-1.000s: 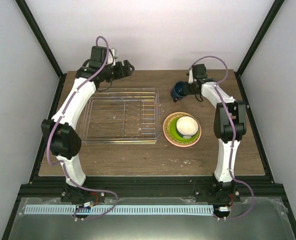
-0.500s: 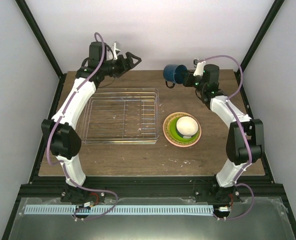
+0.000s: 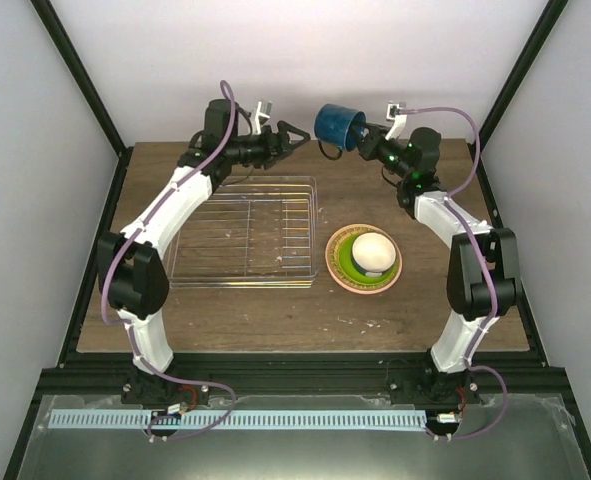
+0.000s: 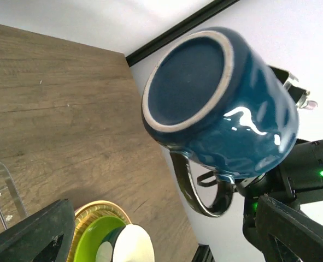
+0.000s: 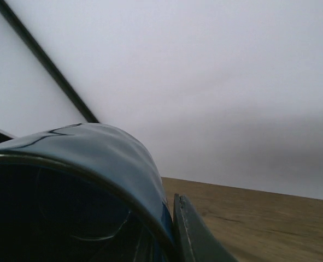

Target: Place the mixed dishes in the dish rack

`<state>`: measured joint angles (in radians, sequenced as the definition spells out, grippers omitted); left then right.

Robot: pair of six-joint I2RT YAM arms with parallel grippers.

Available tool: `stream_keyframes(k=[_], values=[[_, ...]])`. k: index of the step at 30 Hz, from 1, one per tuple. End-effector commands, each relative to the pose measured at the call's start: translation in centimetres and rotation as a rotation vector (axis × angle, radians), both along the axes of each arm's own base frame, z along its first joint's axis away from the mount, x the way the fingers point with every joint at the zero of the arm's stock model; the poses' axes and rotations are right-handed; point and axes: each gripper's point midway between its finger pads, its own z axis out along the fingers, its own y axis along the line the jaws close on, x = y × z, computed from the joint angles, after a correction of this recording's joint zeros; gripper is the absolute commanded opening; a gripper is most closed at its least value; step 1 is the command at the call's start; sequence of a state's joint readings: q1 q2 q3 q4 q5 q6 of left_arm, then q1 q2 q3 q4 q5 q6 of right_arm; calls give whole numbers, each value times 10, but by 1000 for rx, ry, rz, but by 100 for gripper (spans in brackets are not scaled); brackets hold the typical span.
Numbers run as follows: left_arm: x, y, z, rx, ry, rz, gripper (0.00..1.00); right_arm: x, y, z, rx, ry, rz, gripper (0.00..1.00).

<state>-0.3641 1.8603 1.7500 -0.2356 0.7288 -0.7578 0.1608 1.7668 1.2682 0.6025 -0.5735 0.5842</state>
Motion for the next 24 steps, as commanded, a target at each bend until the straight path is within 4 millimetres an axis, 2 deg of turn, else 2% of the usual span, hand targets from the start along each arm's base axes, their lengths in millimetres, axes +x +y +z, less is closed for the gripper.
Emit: stream_keyframes(k=[1,6,12,24], values=[[-3,-10,7,-33,-45,-43,92,-23,20,61,90,-152,164,1],[-9,-17,3,-62,-37,-88,91,-26,32,54,72,-127,251,1],[-12,-23,-4,-83,-4,-123,89,-26,34,52,71,-124,268,1],[-23,-36,0,-131,4,-204,81,-18,40,52,96,-123,318,1]])
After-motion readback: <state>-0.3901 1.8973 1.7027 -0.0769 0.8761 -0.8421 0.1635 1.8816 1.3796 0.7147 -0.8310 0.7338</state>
